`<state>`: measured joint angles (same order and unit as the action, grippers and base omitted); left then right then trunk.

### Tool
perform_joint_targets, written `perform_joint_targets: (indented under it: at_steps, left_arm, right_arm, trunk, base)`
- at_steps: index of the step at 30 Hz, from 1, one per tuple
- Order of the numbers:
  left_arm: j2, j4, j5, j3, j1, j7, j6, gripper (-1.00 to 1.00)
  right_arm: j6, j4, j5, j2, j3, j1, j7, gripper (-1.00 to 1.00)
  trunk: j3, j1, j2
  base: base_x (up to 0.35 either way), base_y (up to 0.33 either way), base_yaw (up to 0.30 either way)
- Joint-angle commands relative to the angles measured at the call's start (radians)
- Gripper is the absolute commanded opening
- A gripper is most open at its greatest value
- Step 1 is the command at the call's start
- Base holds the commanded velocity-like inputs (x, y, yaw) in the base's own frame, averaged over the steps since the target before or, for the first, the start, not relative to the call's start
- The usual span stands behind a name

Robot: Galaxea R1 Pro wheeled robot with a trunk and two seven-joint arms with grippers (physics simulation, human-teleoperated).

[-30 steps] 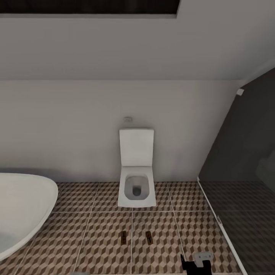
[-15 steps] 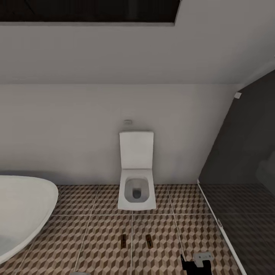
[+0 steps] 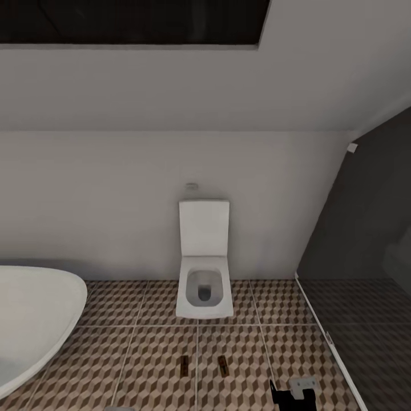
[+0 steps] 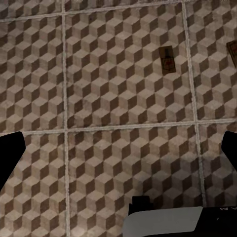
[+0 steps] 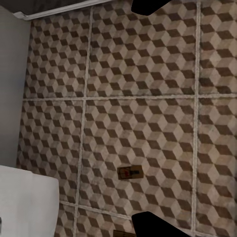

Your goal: Take the four mousetraps from the cabinet in the bathroom and place them on the bathroom floor. Make sure all four end up on the same floor surface, and ensure that at least two of them are either under or directly next to the same bathroom sink.

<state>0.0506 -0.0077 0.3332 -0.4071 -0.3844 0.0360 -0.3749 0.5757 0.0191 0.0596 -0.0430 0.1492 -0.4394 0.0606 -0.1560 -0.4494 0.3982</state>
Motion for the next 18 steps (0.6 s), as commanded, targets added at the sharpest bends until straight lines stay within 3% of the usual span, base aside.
perform_joint_targets:
  at_steps: [1,18]
  left_arm:
    - [0.0,0.0,0.004,-0.009,-0.001,0.004,-0.002,1.0]
    - [0.0,0.0,0.004,-0.009,-0.001,0.002,-0.003,1.0]
  right_arm:
    - [0.003,-0.001,0.006,0.0,0.009,-0.001,0.004,1.0]
    - [0.003,-0.001,0.006,0.0,0.009,-0.001,0.004,1.0]
  trunk:
    - [0.0,-0.001,0.002]
    - [0.015,-0.001,0.002]
  base:
    - [0.0,0.0,0.0]
    - [0.0,0.0,0.0]
